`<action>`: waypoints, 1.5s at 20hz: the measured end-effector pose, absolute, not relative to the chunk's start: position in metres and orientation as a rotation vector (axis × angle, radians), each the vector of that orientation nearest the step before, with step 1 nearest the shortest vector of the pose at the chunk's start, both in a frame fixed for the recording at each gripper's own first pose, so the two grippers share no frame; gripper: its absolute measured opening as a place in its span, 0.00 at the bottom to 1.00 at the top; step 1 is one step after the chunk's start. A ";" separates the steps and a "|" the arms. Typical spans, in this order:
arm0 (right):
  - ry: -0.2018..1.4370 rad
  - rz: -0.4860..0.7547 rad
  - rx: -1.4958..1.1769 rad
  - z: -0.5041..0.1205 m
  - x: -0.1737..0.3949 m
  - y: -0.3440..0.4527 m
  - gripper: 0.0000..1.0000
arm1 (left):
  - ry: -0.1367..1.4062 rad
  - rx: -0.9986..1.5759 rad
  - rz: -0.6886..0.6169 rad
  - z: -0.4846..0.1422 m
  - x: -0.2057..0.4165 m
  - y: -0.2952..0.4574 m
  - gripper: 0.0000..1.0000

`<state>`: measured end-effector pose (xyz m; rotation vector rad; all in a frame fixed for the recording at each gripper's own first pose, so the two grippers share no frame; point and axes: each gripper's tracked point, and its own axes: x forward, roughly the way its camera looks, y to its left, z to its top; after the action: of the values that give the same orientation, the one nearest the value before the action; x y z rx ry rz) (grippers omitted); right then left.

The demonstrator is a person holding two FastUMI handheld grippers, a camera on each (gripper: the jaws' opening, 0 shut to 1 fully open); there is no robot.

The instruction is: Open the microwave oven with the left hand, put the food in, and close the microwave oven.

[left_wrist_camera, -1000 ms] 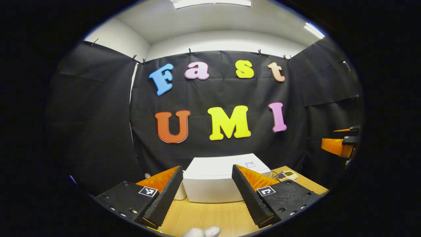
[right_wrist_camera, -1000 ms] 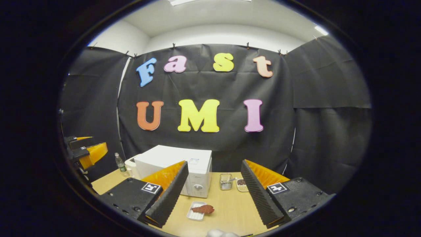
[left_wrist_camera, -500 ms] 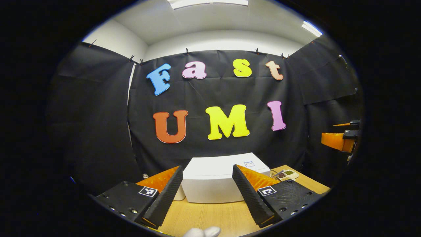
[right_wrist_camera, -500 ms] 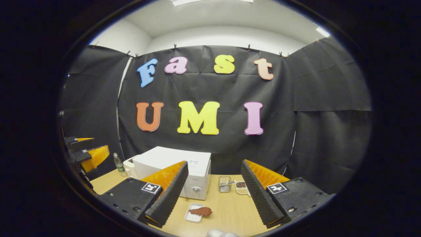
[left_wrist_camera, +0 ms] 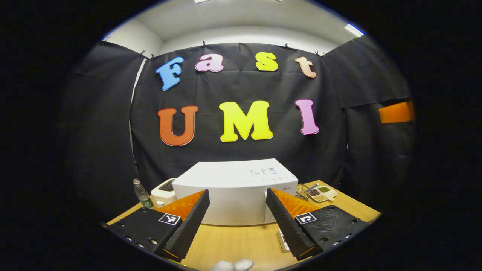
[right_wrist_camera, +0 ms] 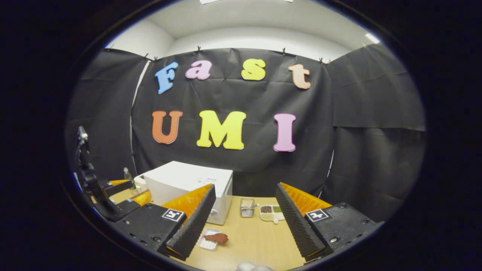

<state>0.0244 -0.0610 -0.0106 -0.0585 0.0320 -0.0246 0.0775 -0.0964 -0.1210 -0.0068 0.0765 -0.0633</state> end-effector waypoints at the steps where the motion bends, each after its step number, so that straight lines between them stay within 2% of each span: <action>1: 0.040 -0.028 -0.068 -0.012 0.025 -0.067 0.96 | 0.090 -0.016 -0.070 -0.135 0.087 -0.107 0.95; 2: 0.052 -0.032 -0.079 -0.016 0.027 -0.074 1.00 | 0.106 -0.030 -0.071 -0.152 0.095 -0.115 0.95; 3: 0.067 -0.036 -0.091 -0.017 0.027 -0.081 0.96 | 0.124 -0.041 -0.068 -0.167 0.106 -0.123 0.95; 5: 0.084 -0.050 -0.118 -0.019 0.029 -0.095 0.96 | 0.160 -0.060 -0.055 -0.196 0.131 -0.136 0.95; 6: 0.092 -0.057 -0.133 -0.020 0.031 -0.101 1.00 | 0.178 -0.070 -0.056 -0.209 0.143 -0.144 0.95; 9: 0.110 -0.067 -0.161 -0.025 0.037 -0.114 1.00 | 0.187 -0.058 -0.049 -0.235 0.182 -0.159 0.95; 10: 0.119 -0.069 -0.165 -0.028 0.040 -0.118 0.96 | 0.193 -0.051 -0.048 -0.243 0.192 -0.163 0.95; 11: 0.131 -0.069 -0.169 -0.030 0.042 -0.120 0.96 | 0.200 -0.041 -0.049 -0.249 0.201 -0.166 0.95; 12: 0.139 -0.068 -0.170 -0.033 0.045 -0.122 1.00 | 0.197 -0.031 -0.048 -0.252 0.208 -0.169 0.95; 13: 0.144 -0.069 -0.170 -0.034 0.047 -0.124 1.00 | 0.202 -0.032 -0.051 -0.255 0.214 -0.171 0.95; 14: 0.150 -0.071 -0.169 -0.037 0.049 -0.126 0.96 | 0.203 -0.036 -0.052 -0.257 0.217 -0.172 0.84; 15: 0.156 -0.069 -0.170 -0.039 0.051 -0.126 1.00 | 0.209 -0.043 -0.049 -0.260 0.220 -0.173 0.93; 16: 0.162 -0.068 -0.174 -0.043 0.053 -0.126 1.00 | 0.209 -0.051 -0.051 -0.260 0.221 -0.174 0.83; 17: 0.166 -0.067 -0.177 -0.045 0.055 -0.126 1.00 | 0.212 -0.052 -0.053 -0.260 0.223 -0.173 0.80; 18: 0.172 -0.061 -0.179 -0.046 0.057 -0.124 0.96 | 0.223 -0.054 -0.058 -0.266 0.225 -0.174 0.65; 19: 0.185 -0.053 -0.185 -0.050 0.059 -0.122 1.00 | 0.236 -0.062 -0.075 -0.270 0.223 -0.177 0.71; 20: 0.193 -0.046 -0.187 -0.053 0.061 -0.121 1.00 | 0.239 -0.067 -0.086 -0.271 0.224 -0.177 0.66; 21: 0.191 -0.043 -0.185 -0.052 0.061 -0.120 1.00 | 0.242 -0.078 -0.102 -0.272 0.224 -0.183 0.55; 23: 0.177 -0.039 -0.185 -0.047 0.061 -0.118 1.00 | 0.246 -0.053 -0.105 -0.274 0.222 -0.183 0.24; 24: 0.175 -0.038 -0.190 -0.047 0.062 -0.117 1.00 | 0.239 -0.040 -0.090 -0.273 0.224 -0.183 0.26; 26: 0.174 -0.034 -0.189 -0.047 0.062 -0.116 1.00 | 0.234 -0.040 -0.074 -0.274 0.225 -0.182 0.16; 27: 0.175 -0.033 -0.186 -0.048 0.062 -0.116 1.00 | 0.236 -0.046 -0.070 -0.275 0.224 -0.182 0.16; 28: 0.173 -0.033 -0.180 -0.047 0.061 -0.116 1.00 | 0.239 -0.050 -0.073 -0.274 0.223 -0.183 0.11; 29: 0.172 -0.031 -0.175 -0.046 0.061 -0.115 1.00 | 0.240 -0.041 -0.075 -0.274 0.222 -0.182 0.11; 30: 0.173 -0.028 -0.173 -0.047 0.060 -0.114 0.96 | 0.238 -0.039 -0.077 -0.274 0.223 -0.182 0.11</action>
<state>0.0601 -0.1139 -0.0472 -0.1733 0.1733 -0.0284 0.2232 -0.1821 -0.2738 -0.0389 0.2381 -0.0770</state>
